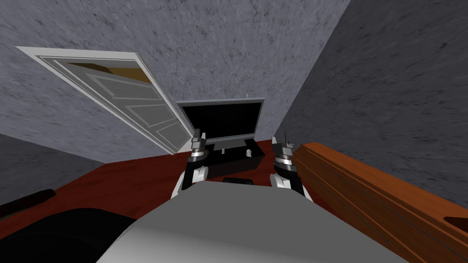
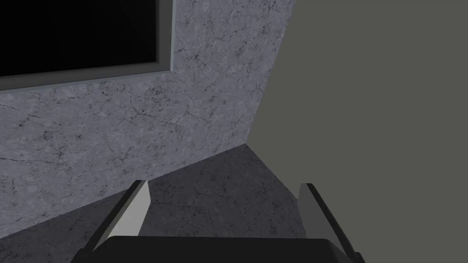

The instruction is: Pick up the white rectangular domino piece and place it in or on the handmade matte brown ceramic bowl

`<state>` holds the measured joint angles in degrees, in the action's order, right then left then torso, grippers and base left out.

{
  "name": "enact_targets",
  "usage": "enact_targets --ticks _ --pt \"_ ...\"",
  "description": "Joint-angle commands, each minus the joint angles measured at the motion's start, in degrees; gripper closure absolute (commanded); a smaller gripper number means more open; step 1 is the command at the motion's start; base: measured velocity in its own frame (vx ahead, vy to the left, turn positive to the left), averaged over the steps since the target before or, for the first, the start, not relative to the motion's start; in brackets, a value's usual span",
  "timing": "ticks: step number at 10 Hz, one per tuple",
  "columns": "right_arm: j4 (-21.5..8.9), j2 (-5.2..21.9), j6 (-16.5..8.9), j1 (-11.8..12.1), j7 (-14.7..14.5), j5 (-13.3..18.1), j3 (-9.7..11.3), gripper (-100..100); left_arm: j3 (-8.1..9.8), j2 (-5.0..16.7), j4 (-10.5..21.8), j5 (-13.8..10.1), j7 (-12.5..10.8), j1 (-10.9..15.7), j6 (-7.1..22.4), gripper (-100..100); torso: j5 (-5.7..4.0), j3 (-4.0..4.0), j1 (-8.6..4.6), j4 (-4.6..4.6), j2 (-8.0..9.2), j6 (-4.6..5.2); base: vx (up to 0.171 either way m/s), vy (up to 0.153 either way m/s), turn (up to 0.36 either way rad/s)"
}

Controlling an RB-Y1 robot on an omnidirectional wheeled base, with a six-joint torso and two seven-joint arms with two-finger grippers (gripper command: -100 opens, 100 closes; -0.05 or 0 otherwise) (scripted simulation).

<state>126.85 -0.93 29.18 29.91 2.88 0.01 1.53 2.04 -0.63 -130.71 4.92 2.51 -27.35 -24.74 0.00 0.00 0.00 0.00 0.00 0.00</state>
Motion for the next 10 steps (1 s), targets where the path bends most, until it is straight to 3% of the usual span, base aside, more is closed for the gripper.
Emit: enact_targets --ticks 1,6,7,10 --pt "0.0 0.0 0.0 0.0 0.0 0.0 0.0 0 0.04 1.88 0.89 -0.35 0.39 0.25 0.35 -100 0.0 0.0 0.0 0.0 0.0 0.0 -0.007 0.0 -0.037" --pt "0.0 0.0 0.0 -0.01 0.0 0.0 0.0 0 0.33 9.23 7.32 -3.3 3.65 2.24 3.34 -100 0.01 0.06 0.05 0.02 0.1 0.02 -0.024 0.004 -0.107" --pt "0.0 0.0 0.0 -0.01 0.0 0.0 0.0 0 0.33 9.23 7.85 -3.3 3.65 2.24 3.34 -100 0.01 0.06 0.04 0.02 0.11 0.01 -0.021 0.005 -0.044" --pt "0.0 0.0 0.0 -0.01 0.0 0.0 0.0 0 0.53 13.07 13.69 -6.32 6.87 4.18 6.46 -100 0.01 0.04 0.05 0.02 0.08 0.03 -0.027 0.007 -0.184"
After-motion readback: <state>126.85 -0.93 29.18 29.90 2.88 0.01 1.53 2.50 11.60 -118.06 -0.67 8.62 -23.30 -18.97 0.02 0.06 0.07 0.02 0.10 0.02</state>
